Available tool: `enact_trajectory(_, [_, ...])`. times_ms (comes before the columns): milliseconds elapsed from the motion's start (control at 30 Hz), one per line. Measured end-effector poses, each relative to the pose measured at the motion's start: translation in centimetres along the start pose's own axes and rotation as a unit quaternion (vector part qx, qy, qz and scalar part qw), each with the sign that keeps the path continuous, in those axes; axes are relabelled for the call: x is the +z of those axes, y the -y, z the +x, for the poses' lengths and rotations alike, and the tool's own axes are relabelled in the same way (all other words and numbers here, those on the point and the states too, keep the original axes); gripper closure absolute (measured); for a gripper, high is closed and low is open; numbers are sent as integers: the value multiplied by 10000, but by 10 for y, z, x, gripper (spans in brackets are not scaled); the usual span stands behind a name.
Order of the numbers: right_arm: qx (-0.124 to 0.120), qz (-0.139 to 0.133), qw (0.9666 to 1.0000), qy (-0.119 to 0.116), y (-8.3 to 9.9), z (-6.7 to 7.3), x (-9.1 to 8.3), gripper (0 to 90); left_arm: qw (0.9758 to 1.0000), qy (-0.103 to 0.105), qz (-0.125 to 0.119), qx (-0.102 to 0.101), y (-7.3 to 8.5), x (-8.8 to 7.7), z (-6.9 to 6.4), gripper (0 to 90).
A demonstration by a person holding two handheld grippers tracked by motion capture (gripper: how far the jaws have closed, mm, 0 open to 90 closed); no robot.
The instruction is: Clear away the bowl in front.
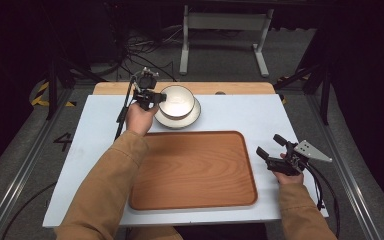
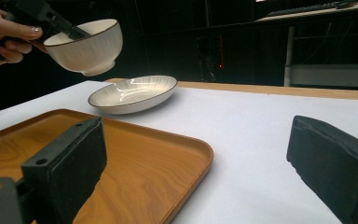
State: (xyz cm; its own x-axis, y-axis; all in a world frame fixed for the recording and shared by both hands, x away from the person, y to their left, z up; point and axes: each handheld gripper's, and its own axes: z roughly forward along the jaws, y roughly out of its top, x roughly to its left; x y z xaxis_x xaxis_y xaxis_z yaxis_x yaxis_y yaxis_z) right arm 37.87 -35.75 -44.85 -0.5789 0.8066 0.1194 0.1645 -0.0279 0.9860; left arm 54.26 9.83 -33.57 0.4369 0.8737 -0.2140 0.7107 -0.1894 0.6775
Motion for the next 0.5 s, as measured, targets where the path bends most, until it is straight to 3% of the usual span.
enact_trajectory(500, [17,7,10000,-7,0,0,0,50,9971,360,100,664,11,-35,-17,815])
